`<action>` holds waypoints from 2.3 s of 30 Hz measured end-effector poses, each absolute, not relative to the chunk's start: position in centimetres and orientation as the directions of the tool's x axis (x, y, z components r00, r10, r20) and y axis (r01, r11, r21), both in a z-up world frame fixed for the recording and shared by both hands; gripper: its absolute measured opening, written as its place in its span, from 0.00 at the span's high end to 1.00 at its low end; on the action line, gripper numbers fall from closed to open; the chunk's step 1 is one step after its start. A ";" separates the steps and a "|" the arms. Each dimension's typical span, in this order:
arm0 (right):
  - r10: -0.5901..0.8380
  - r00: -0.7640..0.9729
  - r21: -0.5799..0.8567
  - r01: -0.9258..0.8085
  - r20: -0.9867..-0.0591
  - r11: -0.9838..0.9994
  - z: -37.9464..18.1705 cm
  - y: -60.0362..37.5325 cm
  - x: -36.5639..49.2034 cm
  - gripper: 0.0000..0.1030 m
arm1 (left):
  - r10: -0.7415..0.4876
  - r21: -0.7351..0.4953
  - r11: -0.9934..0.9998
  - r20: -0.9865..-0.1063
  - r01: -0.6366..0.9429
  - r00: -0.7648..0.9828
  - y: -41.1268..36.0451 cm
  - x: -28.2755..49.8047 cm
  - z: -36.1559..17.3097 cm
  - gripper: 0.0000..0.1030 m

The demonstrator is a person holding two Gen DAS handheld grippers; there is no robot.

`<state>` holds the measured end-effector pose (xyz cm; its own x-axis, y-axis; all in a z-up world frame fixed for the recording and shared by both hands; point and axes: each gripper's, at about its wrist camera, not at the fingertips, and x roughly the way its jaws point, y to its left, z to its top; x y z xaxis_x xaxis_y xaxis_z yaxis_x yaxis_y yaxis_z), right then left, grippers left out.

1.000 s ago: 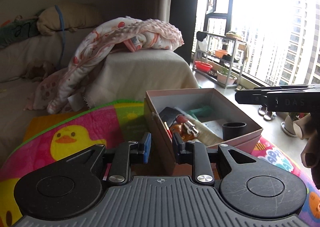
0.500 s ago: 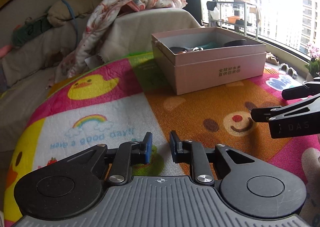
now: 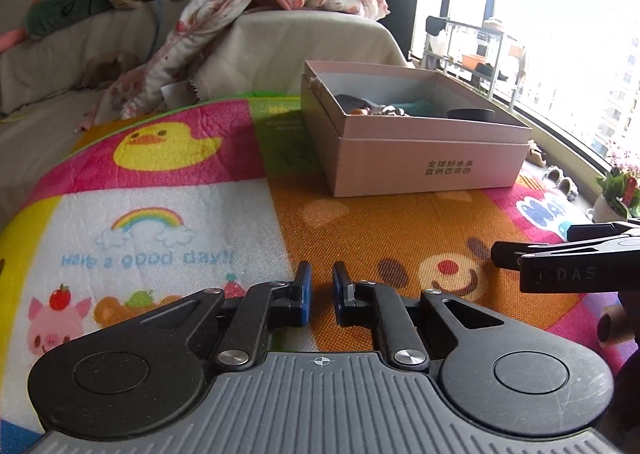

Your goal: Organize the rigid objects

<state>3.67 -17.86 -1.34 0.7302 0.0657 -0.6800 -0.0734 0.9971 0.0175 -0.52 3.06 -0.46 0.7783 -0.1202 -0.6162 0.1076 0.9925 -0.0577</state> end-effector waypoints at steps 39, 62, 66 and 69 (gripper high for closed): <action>0.089 0.762 0.037 -0.085 -0.641 0.996 -1.9 -18.0 2.8 0.00 | -0.134 -0.121 0.990 -0.589 0.077 0.797 -0.2 -0.5 -0.9 0.70; 0.090 0.759 0.030 -0.093 -0.644 0.995 -1.8 -18.0 3.0 0.00 | -0.107 -0.073 0.994 -0.593 0.079 0.798 -0.9 -0.5 -0.9 0.70; 0.090 0.760 0.030 -0.093 -0.644 0.995 -1.8 -18.0 3.0 0.00 | -0.107 -0.073 0.994 -0.593 0.079 0.798 -0.8 -0.5 -0.9 0.70; 0.090 0.760 0.030 -0.093 -0.644 0.995 -1.8 -18.0 3.0 0.00 | -0.107 -0.073 0.994 -0.593 0.079 0.798 -0.8 -0.5 -0.9 0.70</action>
